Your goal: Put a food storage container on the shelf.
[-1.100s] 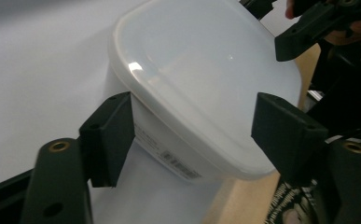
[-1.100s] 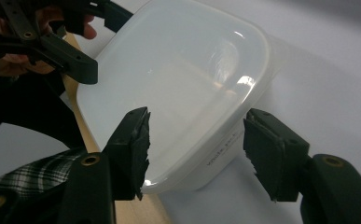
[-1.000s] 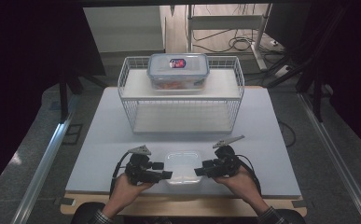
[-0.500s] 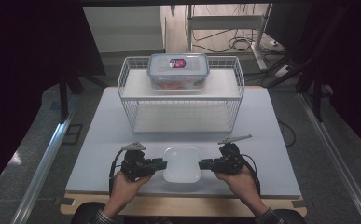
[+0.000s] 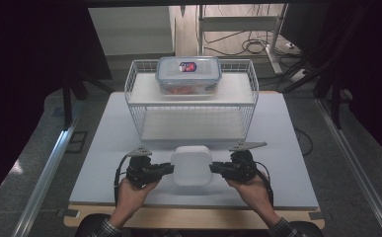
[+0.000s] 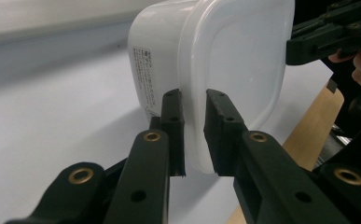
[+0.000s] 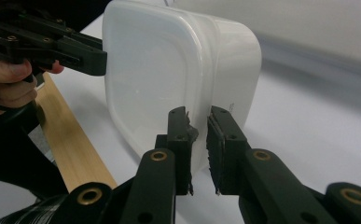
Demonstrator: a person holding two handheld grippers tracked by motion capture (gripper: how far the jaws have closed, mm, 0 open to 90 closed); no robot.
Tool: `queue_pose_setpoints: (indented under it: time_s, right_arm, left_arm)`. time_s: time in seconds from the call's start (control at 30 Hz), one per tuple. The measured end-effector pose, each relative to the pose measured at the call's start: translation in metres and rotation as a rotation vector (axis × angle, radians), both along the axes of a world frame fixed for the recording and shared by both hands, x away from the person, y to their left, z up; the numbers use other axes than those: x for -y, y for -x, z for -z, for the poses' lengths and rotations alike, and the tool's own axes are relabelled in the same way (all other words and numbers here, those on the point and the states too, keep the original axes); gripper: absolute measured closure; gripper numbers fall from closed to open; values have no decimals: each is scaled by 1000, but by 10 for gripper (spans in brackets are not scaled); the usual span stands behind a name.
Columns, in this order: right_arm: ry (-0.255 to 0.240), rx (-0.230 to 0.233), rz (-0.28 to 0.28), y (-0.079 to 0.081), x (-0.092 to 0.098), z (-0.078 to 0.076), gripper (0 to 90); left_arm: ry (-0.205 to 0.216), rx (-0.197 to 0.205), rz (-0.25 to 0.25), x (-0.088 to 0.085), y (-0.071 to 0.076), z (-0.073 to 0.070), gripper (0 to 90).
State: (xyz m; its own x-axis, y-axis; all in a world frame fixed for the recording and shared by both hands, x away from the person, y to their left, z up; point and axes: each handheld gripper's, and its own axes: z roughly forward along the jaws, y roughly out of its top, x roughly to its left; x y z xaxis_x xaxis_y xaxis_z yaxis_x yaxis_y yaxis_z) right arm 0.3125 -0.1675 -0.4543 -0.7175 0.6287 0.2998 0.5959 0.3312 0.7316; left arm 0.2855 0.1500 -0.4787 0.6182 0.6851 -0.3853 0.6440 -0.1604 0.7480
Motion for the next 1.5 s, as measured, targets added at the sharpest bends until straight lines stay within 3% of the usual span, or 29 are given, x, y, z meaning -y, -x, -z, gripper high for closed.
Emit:
queue_pose_setpoints:
  time_s: [0.33, 0.8, 1.5]
  right_arm:
    - [-19, 92, -14, -5, 0, -31, 798]
    - [-46, 203, -10, -19, -6, -77, 797]
    - [-87, 309, 6, -48, -13, -146, 793]
  left_arm:
    - [-16, 59, 1, 0, -7, -28, 788]
    - [-42, 169, -24, -4, -20, -82, 788]
    - [-71, 278, -58, -8, -45, -160, 788]
